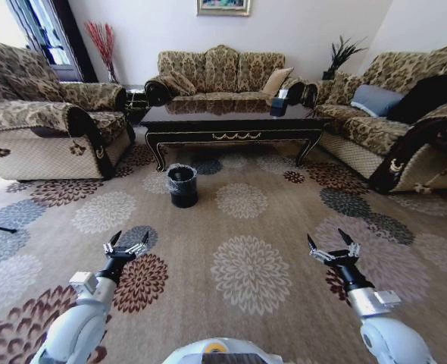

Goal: Move to the front of the table and pick up the trash from the floor, then place it into the trash bin.

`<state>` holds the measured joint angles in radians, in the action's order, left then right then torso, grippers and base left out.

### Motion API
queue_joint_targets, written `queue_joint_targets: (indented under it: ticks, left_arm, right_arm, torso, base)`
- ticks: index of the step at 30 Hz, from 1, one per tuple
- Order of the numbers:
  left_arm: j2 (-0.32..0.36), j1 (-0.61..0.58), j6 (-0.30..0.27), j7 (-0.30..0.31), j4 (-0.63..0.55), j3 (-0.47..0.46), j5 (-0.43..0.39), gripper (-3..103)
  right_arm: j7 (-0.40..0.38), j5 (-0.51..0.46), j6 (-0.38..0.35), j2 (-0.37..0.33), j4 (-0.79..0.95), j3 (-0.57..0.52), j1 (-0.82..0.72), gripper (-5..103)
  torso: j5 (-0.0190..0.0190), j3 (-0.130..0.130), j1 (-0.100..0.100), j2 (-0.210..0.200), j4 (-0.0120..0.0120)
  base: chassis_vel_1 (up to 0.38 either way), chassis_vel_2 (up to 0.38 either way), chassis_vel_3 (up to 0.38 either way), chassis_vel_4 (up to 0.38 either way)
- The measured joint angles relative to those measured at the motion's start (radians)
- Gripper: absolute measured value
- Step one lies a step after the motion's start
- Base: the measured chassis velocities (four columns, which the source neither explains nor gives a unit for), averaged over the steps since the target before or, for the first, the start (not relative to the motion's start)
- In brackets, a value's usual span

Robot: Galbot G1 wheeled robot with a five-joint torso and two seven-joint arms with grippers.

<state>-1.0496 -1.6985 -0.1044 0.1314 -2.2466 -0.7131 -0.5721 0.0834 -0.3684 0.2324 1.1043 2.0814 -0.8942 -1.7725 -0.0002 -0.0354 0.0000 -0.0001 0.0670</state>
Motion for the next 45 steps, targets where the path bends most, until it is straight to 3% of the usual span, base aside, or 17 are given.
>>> queue_joint_targets:
  ticks: [15, 45]
  left_arm:
    - [0.0, 0.0, 0.0, 0.0, 0.0, 0.0, 0.0, 100]
    - [0.0, 0.0, 0.0, 0.0, 0.0, 0.0, 0.0, 100]
  right_arm:
    - [0.0, 0.0, 0.0, 0.0, 0.0, 0.0, -0.001, 100]
    - [0.0, 0.0, 0.0, 0.0, 0.0, 0.0, 0.0, 100]
  torso:
    - [0.0002, 0.001, 0.0, 0.0, 0.0002]
    - [0.0, 0.0, 0.0, 0.0, 0.0001]
  base:
    - [0.306, -0.332, -0.314, 0.325]
    - [-0.001, 0.007, -0.002, -0.003]
